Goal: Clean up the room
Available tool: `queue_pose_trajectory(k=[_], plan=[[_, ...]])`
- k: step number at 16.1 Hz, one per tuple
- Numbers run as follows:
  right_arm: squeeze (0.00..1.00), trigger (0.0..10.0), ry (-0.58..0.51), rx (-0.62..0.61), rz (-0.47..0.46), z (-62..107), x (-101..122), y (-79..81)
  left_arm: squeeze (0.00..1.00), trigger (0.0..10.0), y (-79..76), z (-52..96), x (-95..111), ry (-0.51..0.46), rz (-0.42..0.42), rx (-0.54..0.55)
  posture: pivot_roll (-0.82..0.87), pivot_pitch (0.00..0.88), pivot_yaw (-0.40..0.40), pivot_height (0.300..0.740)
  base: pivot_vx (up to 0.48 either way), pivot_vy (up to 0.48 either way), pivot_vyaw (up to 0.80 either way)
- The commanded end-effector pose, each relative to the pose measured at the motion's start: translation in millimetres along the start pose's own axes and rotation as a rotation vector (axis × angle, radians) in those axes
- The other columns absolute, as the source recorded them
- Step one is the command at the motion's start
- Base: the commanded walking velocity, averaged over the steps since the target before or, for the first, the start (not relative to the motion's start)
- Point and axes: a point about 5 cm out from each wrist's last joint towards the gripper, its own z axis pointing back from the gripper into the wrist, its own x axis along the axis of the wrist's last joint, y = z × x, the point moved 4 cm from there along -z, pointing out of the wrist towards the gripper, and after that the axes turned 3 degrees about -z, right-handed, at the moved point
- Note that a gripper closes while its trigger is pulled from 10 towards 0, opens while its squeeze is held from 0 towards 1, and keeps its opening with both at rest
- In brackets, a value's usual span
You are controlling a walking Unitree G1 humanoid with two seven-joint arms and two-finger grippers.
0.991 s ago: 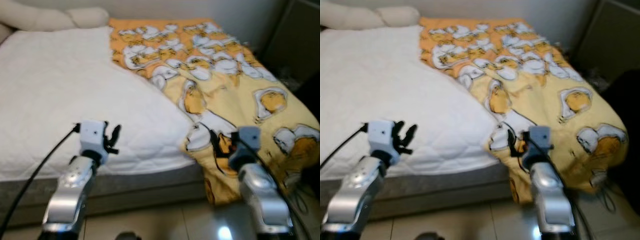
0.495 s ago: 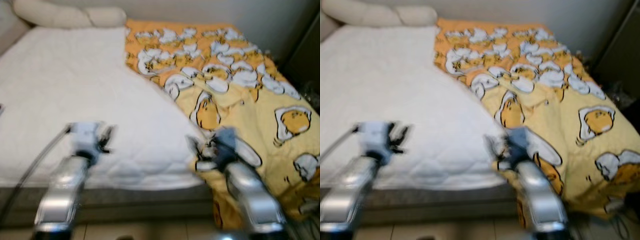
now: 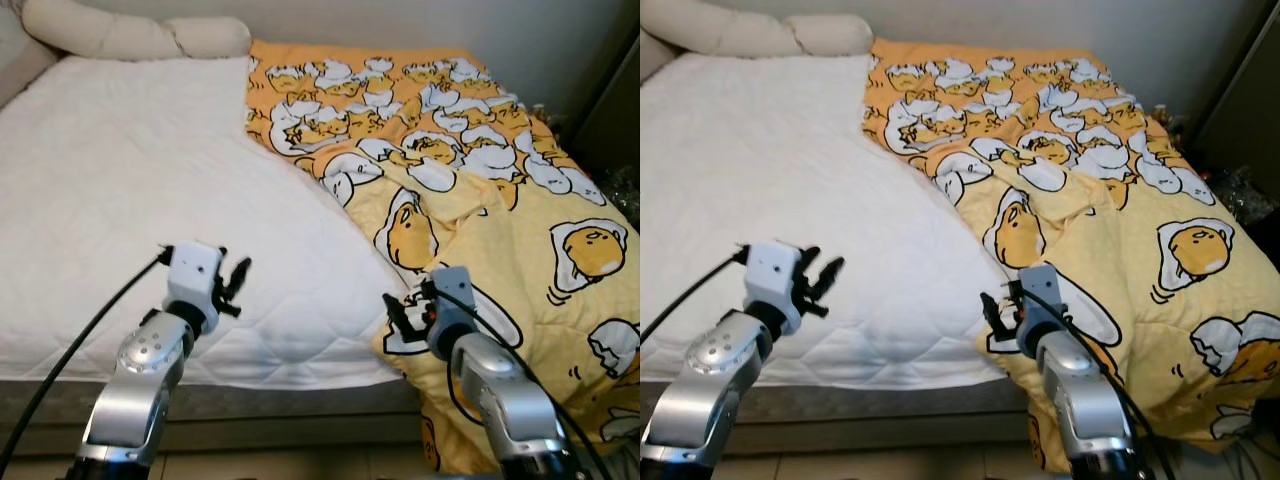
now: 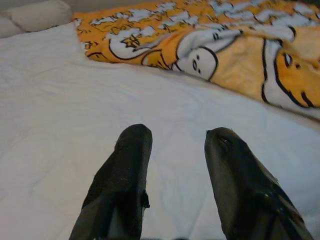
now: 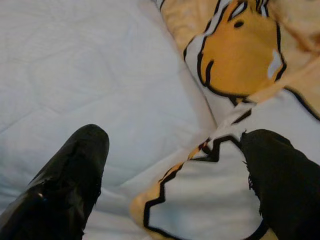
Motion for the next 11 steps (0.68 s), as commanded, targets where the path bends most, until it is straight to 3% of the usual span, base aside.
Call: queue_pose_trajectory(k=[1,5,6,7,11], plan=[[1.00,10.0,0.012,-0.044,-0.014,-4.6,1,-10.7,0.00,10.0,-5.3,0.7,5,-0.006,-0.037,-0.039,0.07,0.000,-0.025,0.740,0.000,0.000,0.00],[1.00,10.0,0.153,-0.061,-0.140,-42.3,-6,-5.0,0.00,10.0,-3.9,9.2,1,0.046,-0.173,-0.133,0.11,0.000,-0.034,0.740,0.000,0.000,0.00],[0.17,10.0,0.176,-0.075,-0.169,-50.7,-6,-2.8,0.00,10.0,-6.6,10.1,3,0.044,-0.186,-0.186,0.14,0.000,-0.041,0.740,0.000,0.000,0.00],[0.00,10.0,0.201,-0.088,-0.219,-56.6,-8,-0.4,0.00,10.0,-9.7,11.8,6,0.033,-0.210,-0.241,0.15,0.000,-0.041,0.740,0.000,0.000,0.00],[0.00,10.0,0.248,-0.214,-0.166,-66.1,-5,-9.7,0.00,10.0,-24.1,28.8,10,0.047,-0.251,-0.446,0.19,0.000,-0.029,0.740,0.000,0.000,0.00]])
